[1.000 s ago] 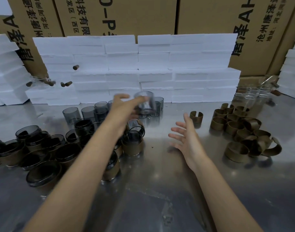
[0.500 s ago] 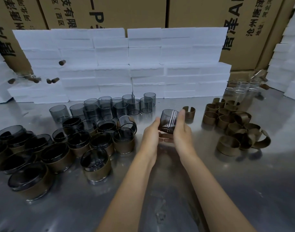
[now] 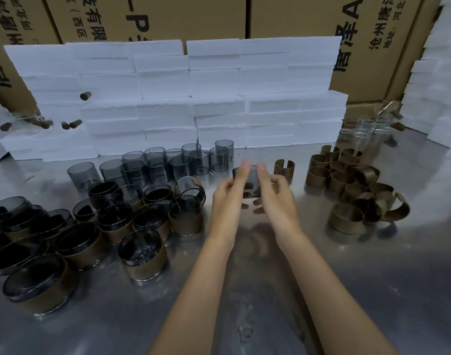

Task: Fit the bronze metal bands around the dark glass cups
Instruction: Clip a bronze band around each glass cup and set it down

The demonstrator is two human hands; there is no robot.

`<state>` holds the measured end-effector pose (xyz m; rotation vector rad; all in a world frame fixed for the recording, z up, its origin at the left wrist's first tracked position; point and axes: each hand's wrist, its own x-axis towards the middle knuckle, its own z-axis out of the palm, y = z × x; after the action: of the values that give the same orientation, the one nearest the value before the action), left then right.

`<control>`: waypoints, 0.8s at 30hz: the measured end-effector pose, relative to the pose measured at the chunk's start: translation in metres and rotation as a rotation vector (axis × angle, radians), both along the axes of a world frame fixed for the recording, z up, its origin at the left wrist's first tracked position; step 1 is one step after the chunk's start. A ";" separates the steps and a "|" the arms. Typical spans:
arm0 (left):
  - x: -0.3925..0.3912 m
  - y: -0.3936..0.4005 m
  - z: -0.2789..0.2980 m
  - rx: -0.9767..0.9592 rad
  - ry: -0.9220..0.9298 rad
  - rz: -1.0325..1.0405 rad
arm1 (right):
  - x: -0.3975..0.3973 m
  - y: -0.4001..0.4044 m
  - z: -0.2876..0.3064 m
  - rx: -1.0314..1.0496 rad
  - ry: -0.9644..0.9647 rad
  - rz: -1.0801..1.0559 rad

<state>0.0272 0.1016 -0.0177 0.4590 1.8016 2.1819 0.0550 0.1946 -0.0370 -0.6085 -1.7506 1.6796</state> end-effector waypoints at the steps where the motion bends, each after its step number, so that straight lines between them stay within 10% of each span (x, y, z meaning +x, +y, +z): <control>1: 0.000 0.001 -0.001 -0.022 0.027 -0.057 | 0.001 -0.001 -0.001 0.024 -0.012 0.044; 11: -0.002 0.003 -0.010 -0.207 0.161 -0.079 | 0.004 -0.006 -0.002 0.180 -0.043 0.041; 24: -0.012 0.008 -0.013 0.061 -0.098 0.199 | 0.002 0.000 -0.005 0.291 0.000 -0.153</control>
<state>0.0156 0.1097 -0.0304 0.1883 1.8010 2.3515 0.0566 0.1950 -0.0420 -0.5911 -1.8539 1.2907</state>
